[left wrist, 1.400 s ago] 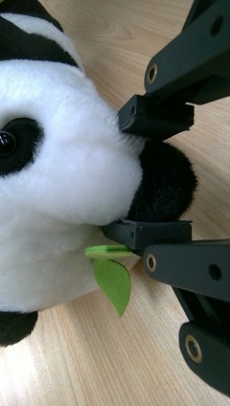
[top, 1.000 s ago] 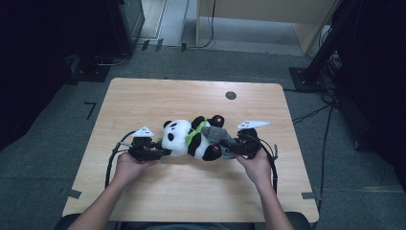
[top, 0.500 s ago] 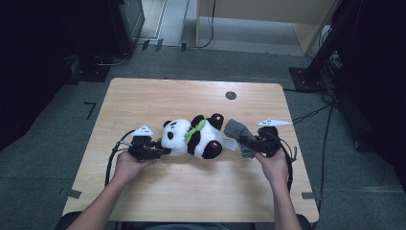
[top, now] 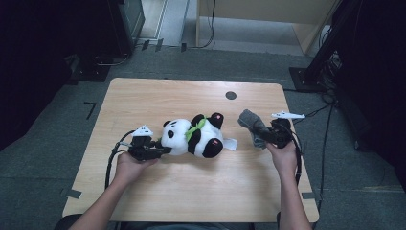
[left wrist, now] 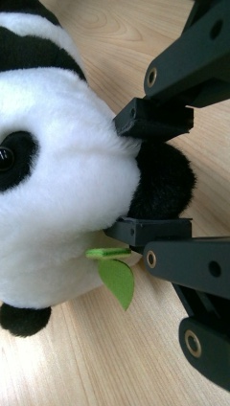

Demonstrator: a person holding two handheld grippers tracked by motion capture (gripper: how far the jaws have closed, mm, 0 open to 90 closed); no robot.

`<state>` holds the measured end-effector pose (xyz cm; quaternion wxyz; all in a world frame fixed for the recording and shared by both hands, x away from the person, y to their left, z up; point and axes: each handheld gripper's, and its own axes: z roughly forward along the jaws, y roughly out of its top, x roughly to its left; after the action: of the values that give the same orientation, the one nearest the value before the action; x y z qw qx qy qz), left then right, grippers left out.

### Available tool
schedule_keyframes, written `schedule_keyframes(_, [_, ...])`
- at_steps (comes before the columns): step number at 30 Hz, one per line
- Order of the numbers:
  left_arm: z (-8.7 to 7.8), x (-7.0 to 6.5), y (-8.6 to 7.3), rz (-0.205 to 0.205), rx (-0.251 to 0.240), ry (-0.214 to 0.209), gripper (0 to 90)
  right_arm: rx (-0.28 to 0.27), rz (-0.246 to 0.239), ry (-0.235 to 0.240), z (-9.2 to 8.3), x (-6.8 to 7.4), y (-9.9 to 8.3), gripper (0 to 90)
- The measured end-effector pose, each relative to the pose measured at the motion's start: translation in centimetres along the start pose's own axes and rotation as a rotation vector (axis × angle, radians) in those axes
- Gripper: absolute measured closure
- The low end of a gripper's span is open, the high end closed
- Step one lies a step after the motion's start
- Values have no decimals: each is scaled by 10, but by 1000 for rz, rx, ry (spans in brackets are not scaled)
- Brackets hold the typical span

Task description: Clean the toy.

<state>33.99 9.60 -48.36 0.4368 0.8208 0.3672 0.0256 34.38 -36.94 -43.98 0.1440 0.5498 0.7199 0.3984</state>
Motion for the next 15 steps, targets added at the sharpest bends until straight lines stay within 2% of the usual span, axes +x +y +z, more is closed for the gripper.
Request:
schedule_keyframes(2, [-1, 0, -1, 7, 0, 1, 593, 21, -8, -36, 3, -6, 0, 774])
schedule_keyframes(3, [-1, 0, -1, 7, 0, 1, 594, 21, -8, -36, 3, -6, 0, 774])
schedule_keyframes(4, [-1, 0, -1, 5, 0, 0, 593, 40, -9, -64, 6, -13, -1, 774])
schedule_keyframes(5, [-1, 1, -1, 4, -1, -3, 593, 40, -9, -64, 6, -13, -1, 774])
schedule_keyframes(6, [0, 1, -1, 0, -2, -9, 591, 33, 16, -59, 10, -22, -2, 774])
schedule_keyframes(10, [0, 2, -2, -1, -4, -10, 586, 19, 55, -48, 18, -35, -7, 774])
schedule_keyframes(12, [0, 2, -2, 6, -6, -11, 586, 37, 61, -57, 25, -39, -9, 773])
schedule_keyframes(15, [0, 2, -2, 3, -6, -10, 585, 57, 44, -87, 32, -41, -11, 768])
